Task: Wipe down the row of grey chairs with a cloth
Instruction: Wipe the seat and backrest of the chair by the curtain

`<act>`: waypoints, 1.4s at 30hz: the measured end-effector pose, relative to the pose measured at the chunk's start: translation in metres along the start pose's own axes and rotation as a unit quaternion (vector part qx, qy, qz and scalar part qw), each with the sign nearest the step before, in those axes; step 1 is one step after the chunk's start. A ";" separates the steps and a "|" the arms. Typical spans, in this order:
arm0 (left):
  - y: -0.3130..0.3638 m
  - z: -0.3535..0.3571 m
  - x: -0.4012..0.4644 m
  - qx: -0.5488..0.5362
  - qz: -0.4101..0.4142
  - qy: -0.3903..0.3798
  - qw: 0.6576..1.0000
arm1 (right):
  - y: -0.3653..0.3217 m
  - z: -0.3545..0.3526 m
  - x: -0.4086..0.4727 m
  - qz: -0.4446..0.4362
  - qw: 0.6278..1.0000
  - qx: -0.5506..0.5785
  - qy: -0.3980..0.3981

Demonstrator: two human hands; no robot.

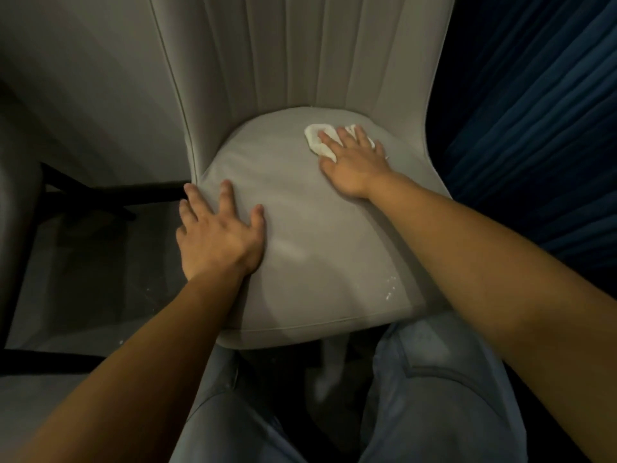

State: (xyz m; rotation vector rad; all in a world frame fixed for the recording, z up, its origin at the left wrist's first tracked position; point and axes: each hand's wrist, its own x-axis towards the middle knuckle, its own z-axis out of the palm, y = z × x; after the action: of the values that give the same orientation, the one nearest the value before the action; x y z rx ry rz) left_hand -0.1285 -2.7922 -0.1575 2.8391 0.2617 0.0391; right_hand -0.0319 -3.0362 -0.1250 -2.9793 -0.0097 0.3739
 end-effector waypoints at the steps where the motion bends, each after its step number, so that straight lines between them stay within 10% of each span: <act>1: 0.001 -0.001 0.000 0.005 0.005 -0.001 1.000 | 0.003 0.003 -0.020 -0.012 1.000 0.001 -0.001; 13: -0.005 -0.008 0.003 0.017 0.046 -0.052 0.997 | 0.027 0.042 -0.259 -0.024 0.999 -0.024 -0.010; 30: -0.005 -0.005 0.014 0.049 0.155 -0.078 0.984 | 0.047 -0.022 0.005 0.065 0.997 0.037 -0.030; 42: -0.009 0.005 0.016 0.044 0.156 -0.053 0.985 | 0.053 0.041 -0.241 0.002 0.997 0.040 0.071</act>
State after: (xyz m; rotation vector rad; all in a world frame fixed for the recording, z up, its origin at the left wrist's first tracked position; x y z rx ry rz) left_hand -0.1139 -2.7825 -0.1652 2.9303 -0.2093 -0.0601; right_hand -0.2765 -3.0891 -0.1125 -2.9186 0.0257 0.1576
